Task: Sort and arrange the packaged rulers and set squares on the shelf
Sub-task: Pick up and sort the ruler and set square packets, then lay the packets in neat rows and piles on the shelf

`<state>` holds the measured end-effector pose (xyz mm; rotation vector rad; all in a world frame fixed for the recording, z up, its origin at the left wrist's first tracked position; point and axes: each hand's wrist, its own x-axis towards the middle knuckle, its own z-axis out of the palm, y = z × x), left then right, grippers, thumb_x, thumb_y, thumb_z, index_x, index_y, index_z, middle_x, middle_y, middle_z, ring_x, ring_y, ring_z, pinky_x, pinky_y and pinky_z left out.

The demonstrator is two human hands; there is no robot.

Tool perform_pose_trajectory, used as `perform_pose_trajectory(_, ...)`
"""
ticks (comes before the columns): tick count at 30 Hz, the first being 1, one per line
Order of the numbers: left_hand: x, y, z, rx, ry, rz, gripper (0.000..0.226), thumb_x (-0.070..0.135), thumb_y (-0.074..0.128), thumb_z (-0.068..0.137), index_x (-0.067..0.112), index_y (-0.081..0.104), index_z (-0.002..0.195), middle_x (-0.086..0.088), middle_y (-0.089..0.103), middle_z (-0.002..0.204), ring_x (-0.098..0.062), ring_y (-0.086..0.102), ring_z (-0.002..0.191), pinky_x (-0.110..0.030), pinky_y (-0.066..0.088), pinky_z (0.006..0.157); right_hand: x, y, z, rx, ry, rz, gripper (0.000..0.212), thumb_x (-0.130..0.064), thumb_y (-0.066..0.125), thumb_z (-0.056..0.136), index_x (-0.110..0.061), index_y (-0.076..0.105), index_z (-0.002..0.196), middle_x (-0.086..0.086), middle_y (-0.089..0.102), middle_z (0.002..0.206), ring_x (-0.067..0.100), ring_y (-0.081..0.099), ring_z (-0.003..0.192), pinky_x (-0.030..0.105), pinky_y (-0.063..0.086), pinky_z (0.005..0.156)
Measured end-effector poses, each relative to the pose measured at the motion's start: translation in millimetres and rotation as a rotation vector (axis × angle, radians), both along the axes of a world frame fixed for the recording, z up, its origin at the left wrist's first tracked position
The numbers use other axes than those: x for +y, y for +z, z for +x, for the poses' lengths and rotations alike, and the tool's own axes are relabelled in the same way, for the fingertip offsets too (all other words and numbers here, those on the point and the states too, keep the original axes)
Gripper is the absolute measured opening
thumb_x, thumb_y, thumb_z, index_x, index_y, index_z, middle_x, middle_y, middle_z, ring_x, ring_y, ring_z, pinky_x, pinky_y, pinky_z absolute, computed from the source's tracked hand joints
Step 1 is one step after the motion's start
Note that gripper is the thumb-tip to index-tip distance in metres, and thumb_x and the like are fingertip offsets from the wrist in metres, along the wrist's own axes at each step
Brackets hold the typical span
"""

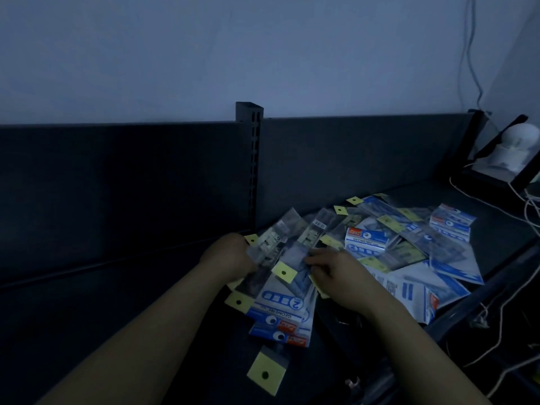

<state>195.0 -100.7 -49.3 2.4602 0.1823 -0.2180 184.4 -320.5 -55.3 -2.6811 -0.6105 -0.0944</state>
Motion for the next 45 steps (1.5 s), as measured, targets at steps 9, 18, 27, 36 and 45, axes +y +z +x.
perform_pose_trajectory(9,-6,11,15,-0.064,-0.055,0.013,0.029,0.041,0.065,0.085,0.015,0.060,0.096,-0.002,0.058,0.096,-0.022,0.059,0.098,-0.031,0.050,0.083,-5,-5,16,-0.083,-0.107,0.005,0.030,-0.017,0.050,0.092,-0.011,0.060,0.119,0.005,0.063,0.117,0.026,0.058,0.103,0.026,0.035,0.084)
perform_pose_trajectory(18,-47,3,65,-0.096,-0.074,0.027,0.058,0.053,0.066,0.080,0.008,0.057,0.116,-0.006,0.059,0.117,-0.026,0.060,0.100,-0.036,0.053,0.084,-9,-14,28,-0.037,-0.038,-0.032,0.034,-0.018,0.040,0.100,-0.015,0.060,0.127,0.004,0.052,0.140,0.022,0.048,0.125,0.036,0.035,0.105)
perform_pose_trajectory(27,-62,7,92,0.042,-0.094,-0.046,0.050,0.030,0.080,0.074,0.000,0.060,0.109,-0.013,0.062,0.110,-0.025,0.062,0.100,-0.031,0.052,0.080,-8,-23,35,-0.109,-0.042,0.015,0.038,-0.021,0.037,0.095,-0.014,0.068,0.115,0.011,0.061,0.104,0.030,0.055,0.095,0.029,0.034,0.073)
perform_pose_trajectory(36,-37,12,71,-0.036,-0.161,-0.141,0.012,0.013,0.068,0.085,0.005,0.066,0.093,-0.009,0.061,0.088,-0.011,0.053,0.072,-0.019,0.041,0.059,-8,-17,45,0.019,-0.089,0.154,0.037,-0.011,0.047,0.094,-0.020,0.058,0.127,0.014,0.056,0.121,0.030,0.052,0.111,0.040,0.046,0.092)
perform_pose_trajectory(45,10,21,47,-0.034,-0.106,0.009,0.015,0.012,0.062,0.088,0.011,0.063,0.102,-0.008,0.059,0.097,-0.016,0.054,0.086,-0.022,0.043,0.065,7,-1,54,0.069,-0.003,0.080,0.031,-0.017,0.054,0.093,-0.017,0.064,0.122,0.006,0.063,0.121,0.022,0.058,0.110,0.034,0.046,0.093)
